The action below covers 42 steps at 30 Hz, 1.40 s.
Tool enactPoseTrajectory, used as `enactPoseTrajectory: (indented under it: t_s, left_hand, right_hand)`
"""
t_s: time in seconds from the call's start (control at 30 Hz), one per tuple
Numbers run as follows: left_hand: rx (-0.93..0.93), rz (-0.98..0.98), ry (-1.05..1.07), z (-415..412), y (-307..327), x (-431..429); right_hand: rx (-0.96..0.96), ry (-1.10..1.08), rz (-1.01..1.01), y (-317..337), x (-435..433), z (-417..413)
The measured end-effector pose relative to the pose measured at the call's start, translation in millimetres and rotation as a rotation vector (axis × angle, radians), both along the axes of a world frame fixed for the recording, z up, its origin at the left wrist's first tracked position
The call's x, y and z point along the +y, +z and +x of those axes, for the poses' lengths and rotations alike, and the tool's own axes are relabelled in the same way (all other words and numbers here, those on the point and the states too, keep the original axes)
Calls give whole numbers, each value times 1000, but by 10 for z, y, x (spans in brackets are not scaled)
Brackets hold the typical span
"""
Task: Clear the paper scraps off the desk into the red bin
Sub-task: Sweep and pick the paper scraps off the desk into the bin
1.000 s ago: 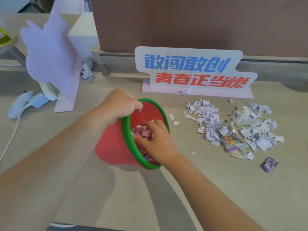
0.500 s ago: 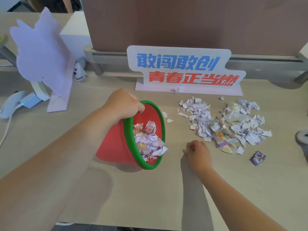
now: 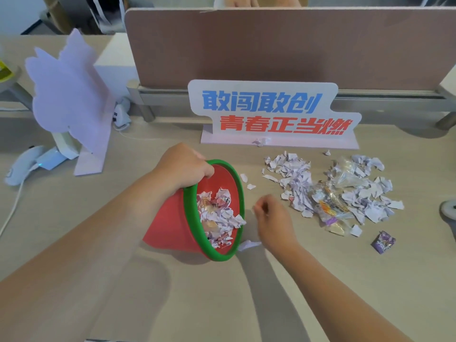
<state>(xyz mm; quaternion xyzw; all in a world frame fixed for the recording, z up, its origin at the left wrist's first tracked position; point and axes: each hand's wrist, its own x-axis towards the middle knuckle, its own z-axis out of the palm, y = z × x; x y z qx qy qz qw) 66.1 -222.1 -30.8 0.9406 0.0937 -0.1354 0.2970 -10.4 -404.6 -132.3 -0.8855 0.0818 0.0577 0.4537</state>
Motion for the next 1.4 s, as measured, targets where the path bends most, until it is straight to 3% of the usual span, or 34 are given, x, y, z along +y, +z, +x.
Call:
enactPoseTrajectory:
  t_s: [0.13,0.2,0.33,0.47,0.57,0.67,0.77,0.87,0.93,1.0,1.07,1.13,1.23,1.4]
  left_hand:
    - [4,-9,12,9,-10,10]
    - [-3,-29,26,9,-16,37]
    - [8,-63,39,9,-16,106]
    - [-7,-160,77,-27,-7,221]
    - [-58,-348,128,-67,-4,350]
    - [-59,-317,232,-96,-155,549]
    - [-4,-273,265,-152,-281,686]
    - [-10,-276,251,-153,-304,710]
    - [-13,-290,249,-151,-289,704]
    - [-7,-328,251,-157,-293,703]
    - [1,-370,254,-173,-278,713]
    - [14,-370,244,-184,-261,697]
    - [-24,-371,224,-153,-188,673]
    - [-86,-353,221,-17,-135,699]
  right_hand:
    - [-88,356,22,287,301,-39]
    - [-111,268,38,274,243,-66]
    - [-111,-131,177,150,80,-200]
    - [100,179,-140,-353,-22,-400]
    - [101,319,-285,-674,-135,-526]
    - [83,211,-269,-669,-195,-505]
    - [35,-140,-86,-323,-132,-328]
    - [-177,-340,45,266,48,-133]
    - [-356,-270,102,641,213,-29]
    - [-433,-57,24,845,398,46]
    - [-383,122,-225,846,541,109]
    - [-229,93,-340,743,570,175]
    - [8,-42,-24,677,534,224]
    - [-18,-104,185,561,540,296]
